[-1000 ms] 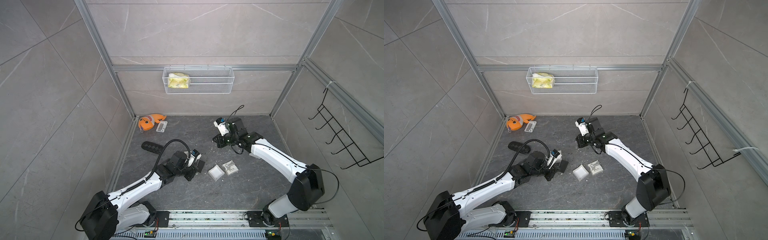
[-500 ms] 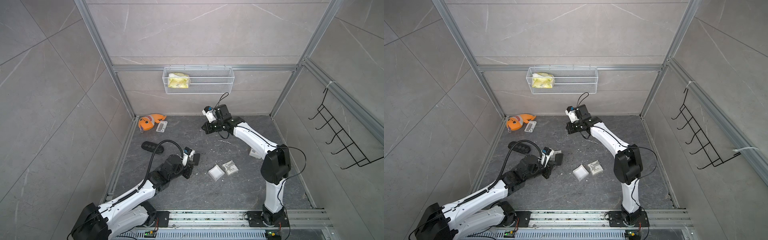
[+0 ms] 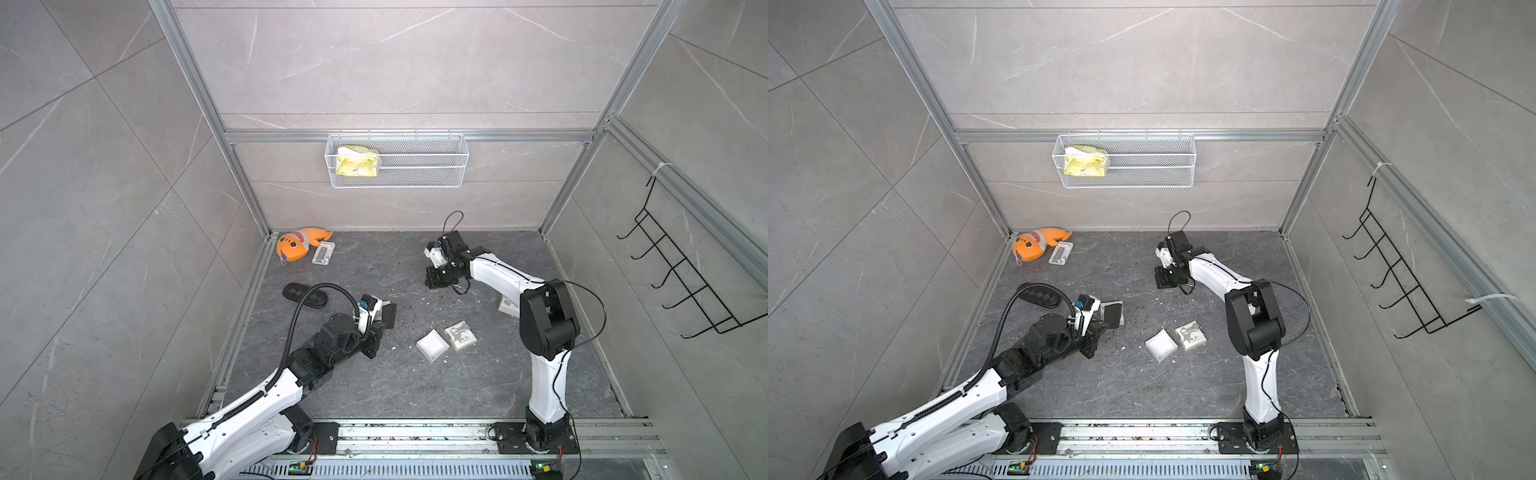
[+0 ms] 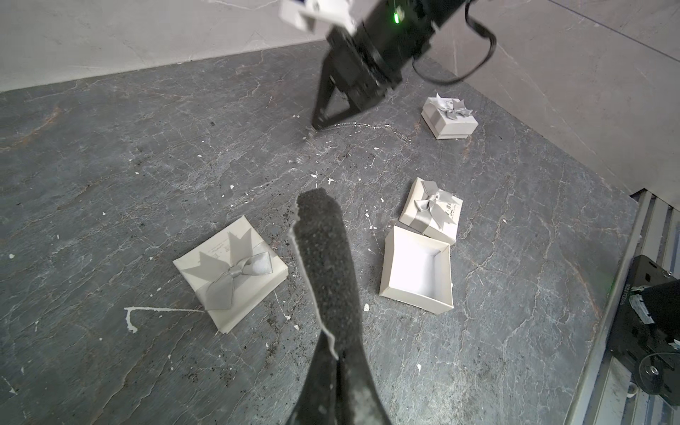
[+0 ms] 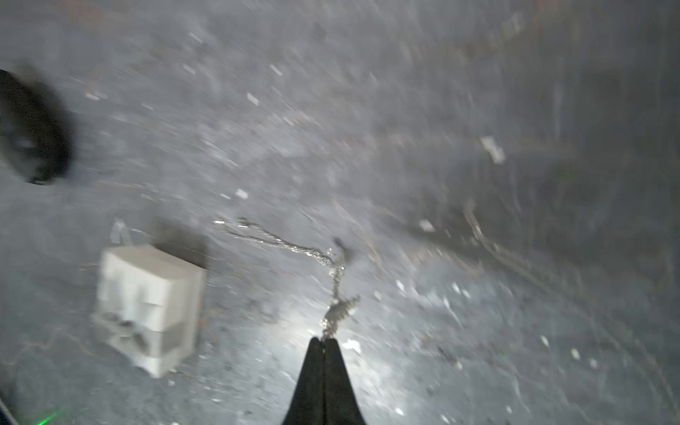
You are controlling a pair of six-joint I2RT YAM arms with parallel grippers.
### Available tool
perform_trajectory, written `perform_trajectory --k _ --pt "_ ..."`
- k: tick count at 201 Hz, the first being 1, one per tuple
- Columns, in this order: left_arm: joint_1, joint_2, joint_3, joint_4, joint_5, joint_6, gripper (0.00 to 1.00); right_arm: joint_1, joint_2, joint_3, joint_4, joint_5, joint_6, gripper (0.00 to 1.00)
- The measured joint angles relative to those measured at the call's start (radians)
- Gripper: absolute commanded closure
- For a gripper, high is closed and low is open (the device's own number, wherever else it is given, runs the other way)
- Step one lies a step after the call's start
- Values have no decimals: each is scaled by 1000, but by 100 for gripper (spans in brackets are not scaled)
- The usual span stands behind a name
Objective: Take the necklace out of the lift-off lid jewelry box
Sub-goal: Place the necklace at the center of the board.
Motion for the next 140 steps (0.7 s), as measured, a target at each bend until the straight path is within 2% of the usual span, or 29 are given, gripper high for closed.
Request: perform_trajectory --k 38,66,76,86,101,120,140 --pt "0 16 23 7 3 0 100 -94 -99 -211 -31 89 14 100" --pt "0 108 49 60 10 -8 100 -116 -208 -278 -47 164 18 100" --pt "0 156 61 84 18 -16 100 -118 -237 -288 -51 192 19 93" --pt "0 201 73 107 31 -24 100 -119 -258 -298 -52 211 22 80" --pt "0 269 97 139 52 -35 100 -119 -283 -310 -60 236 25 66" --pt "0 340 138 168 79 -49 100 -120 -310 -321 -79 258 21 56" --pt "0 384 182 191 95 -56 100 -120 -351 -322 -104 260 18 50"
